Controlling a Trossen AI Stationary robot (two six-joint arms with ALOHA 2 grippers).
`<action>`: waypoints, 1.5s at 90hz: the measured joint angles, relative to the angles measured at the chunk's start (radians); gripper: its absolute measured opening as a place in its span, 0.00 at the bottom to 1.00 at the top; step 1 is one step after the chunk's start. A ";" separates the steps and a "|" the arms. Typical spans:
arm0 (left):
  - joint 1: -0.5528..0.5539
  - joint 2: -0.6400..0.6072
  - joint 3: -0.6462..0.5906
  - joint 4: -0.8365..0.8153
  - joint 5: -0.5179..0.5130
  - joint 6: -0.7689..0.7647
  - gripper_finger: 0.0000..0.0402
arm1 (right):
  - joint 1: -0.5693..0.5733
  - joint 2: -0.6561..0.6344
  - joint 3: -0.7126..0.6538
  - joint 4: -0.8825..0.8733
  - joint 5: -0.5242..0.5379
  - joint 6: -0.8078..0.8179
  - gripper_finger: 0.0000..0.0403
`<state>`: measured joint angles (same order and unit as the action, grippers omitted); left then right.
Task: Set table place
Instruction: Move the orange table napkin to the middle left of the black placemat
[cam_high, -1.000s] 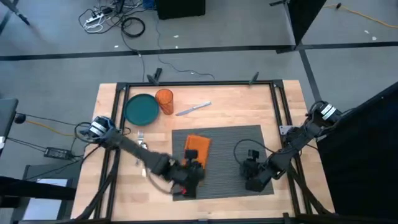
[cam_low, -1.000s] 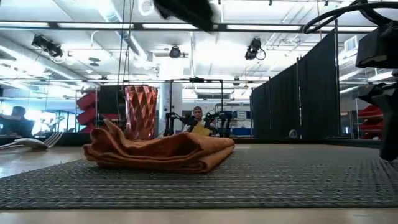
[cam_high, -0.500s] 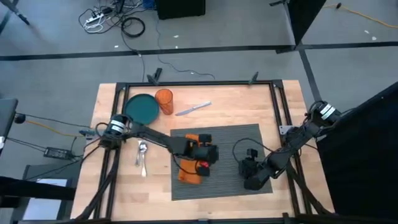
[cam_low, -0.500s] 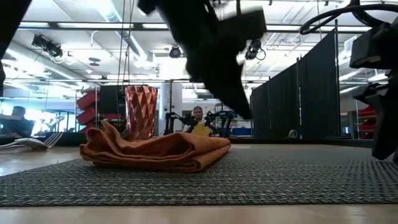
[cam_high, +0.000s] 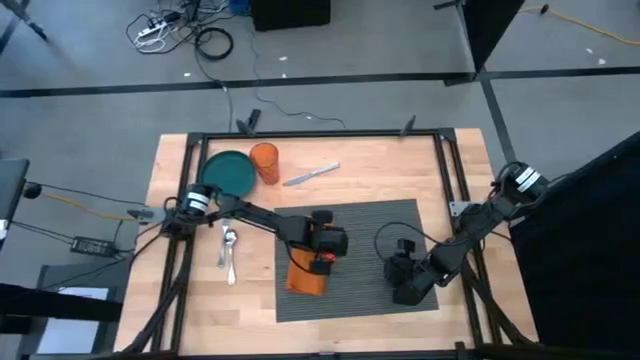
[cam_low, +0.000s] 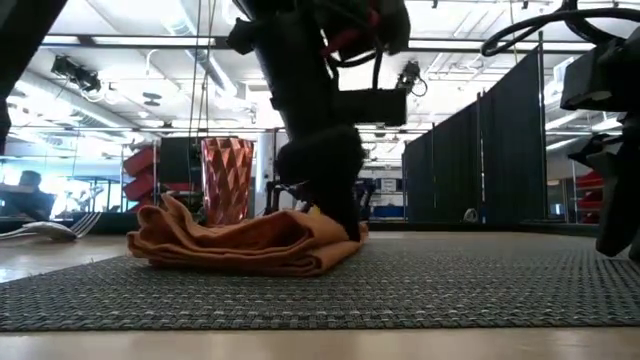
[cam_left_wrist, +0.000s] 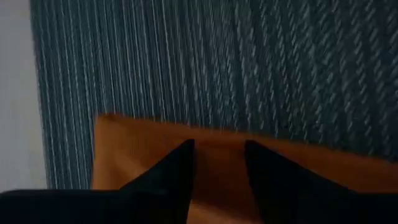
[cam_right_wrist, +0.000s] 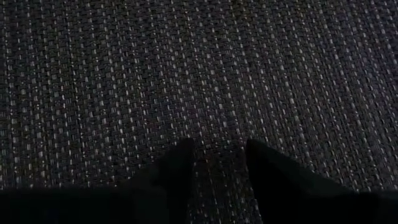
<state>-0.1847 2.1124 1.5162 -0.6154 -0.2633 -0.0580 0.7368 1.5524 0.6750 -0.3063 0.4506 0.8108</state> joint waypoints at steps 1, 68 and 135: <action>0.000 0.000 0.000 -0.005 0.000 -0.002 0.31 | 0.000 0.000 0.000 0.000 -0.001 0.000 0.31; -0.012 0.029 0.017 0.115 0.050 0.023 0.31 | 0.003 0.000 0.000 0.002 -0.008 -0.002 0.31; -0.030 0.003 0.019 -0.165 0.028 -0.155 0.31 | 0.006 0.000 0.000 -0.006 -0.007 0.009 0.31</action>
<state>-0.2151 2.1150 1.5349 -0.7806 -0.2351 -0.2133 0.7429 1.5520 0.6750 -0.3120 0.4435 0.8200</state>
